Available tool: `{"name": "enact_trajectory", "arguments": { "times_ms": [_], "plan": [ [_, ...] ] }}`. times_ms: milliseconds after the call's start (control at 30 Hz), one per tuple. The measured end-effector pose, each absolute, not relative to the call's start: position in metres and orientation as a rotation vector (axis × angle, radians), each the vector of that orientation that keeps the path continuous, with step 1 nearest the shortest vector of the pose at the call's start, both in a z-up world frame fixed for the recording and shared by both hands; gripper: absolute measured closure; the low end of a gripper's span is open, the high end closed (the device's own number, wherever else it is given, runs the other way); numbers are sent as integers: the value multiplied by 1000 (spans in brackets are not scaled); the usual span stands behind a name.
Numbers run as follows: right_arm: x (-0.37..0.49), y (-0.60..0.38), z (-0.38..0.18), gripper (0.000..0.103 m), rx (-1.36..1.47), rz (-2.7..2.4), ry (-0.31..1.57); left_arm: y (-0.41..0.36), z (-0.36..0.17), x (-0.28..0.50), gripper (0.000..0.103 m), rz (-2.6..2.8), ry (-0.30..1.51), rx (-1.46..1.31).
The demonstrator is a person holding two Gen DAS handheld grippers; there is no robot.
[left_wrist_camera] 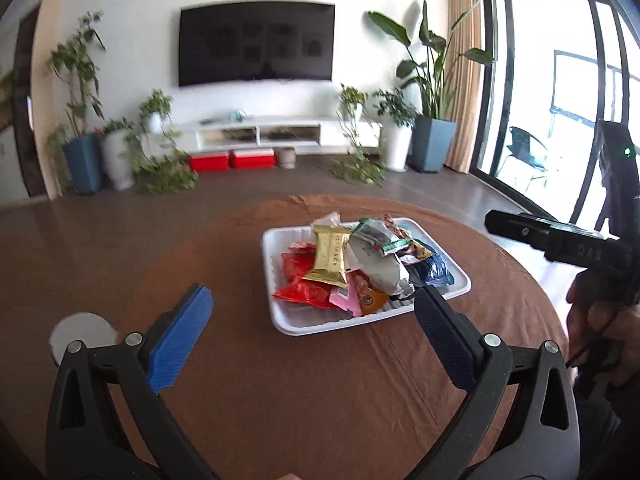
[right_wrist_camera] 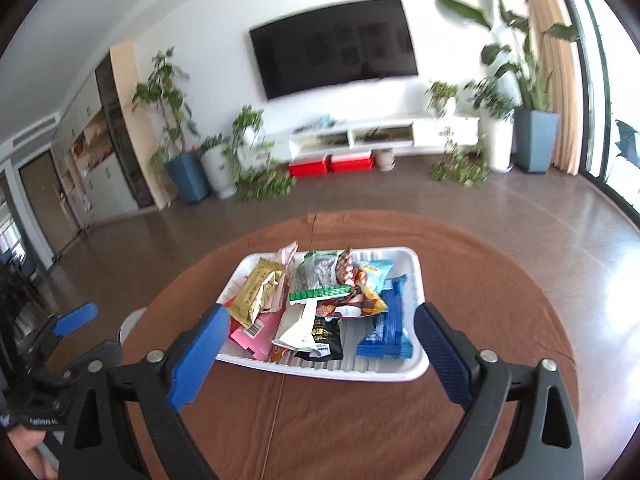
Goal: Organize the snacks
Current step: 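Open both tools and pull them back from the tray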
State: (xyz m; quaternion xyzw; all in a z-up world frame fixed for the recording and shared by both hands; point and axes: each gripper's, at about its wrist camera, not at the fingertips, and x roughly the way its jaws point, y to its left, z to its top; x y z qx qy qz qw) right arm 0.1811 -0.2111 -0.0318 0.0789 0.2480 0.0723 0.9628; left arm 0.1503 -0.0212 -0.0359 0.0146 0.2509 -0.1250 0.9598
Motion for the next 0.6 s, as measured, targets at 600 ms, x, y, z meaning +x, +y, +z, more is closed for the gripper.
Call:
{"name": "enact_trajectory", "arguments": {
  "times_ms": [600],
  "plan": [
    [43, -197, 5, 0, 101, 87, 317, -46, 5, 1, 0, -204, 462, 4]
  ]
}}
